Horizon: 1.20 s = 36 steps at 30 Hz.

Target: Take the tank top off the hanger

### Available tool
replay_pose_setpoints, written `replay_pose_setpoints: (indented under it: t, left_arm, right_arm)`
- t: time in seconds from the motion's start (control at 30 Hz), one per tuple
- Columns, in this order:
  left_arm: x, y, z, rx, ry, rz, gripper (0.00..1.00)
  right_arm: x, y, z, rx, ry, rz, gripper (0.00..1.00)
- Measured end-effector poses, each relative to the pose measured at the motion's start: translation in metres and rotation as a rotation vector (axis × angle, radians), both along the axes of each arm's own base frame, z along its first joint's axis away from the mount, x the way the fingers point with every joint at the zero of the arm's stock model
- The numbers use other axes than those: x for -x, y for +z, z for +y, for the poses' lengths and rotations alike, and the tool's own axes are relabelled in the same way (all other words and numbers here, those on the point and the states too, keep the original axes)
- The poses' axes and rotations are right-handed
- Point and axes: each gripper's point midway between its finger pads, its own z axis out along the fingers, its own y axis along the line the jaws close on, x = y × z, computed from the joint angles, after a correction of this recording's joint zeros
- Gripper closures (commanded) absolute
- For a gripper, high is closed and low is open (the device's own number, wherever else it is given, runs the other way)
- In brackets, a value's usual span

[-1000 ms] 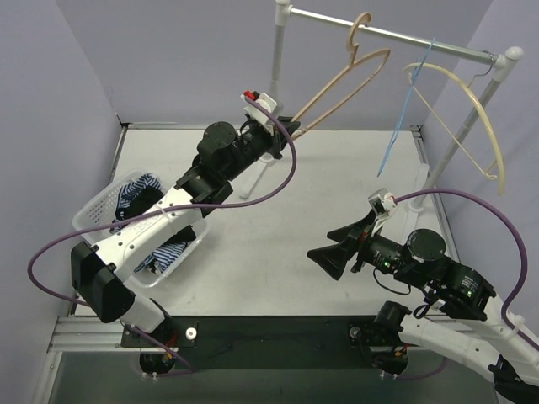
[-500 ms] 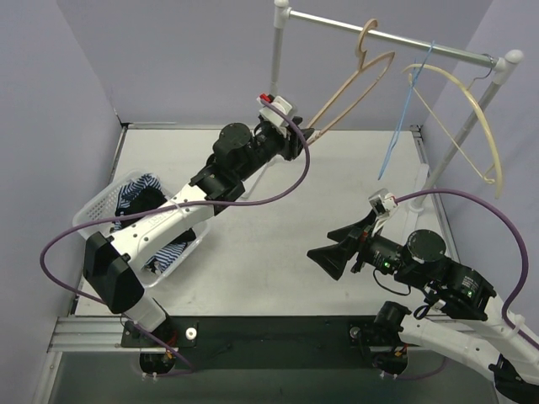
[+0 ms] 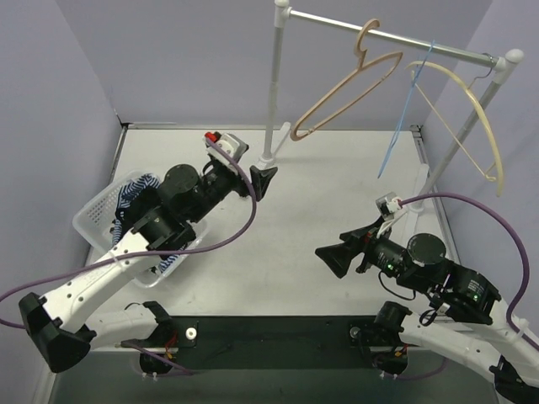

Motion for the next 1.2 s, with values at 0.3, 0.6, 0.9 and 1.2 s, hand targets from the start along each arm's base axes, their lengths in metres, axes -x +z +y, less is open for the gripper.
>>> replay_pose_setpoints:
  t: [0.3, 0.6, 0.9, 1.2]
  left_arm:
    - [0.061, -0.047, 0.057, 0.006, -0.001, 0.163, 0.03]
    - [0.11, -0.071, 0.09, 0.114, -0.042, 0.252, 0.03]
    - [0.127, -0.055, 0.103, 0.214, -0.065, 0.236, 0.03]
    - [0.128, -0.06, 0.102, 0.208, -0.068, 0.253, 0.03]
  right_arm:
    - [-0.01, 0.035, -0.054, -0.012, -0.23, -0.038, 0.0]
    - [-0.009, 0.046, -0.076, 0.006, -0.281, -0.088, 0.0]
    - [-0.007, 0.044, -0.077, 0.028, -0.267, -0.098, 0.0]
    - [-0.008, 0.043, -0.079, 0.037, -0.278, -0.104, 0.0]
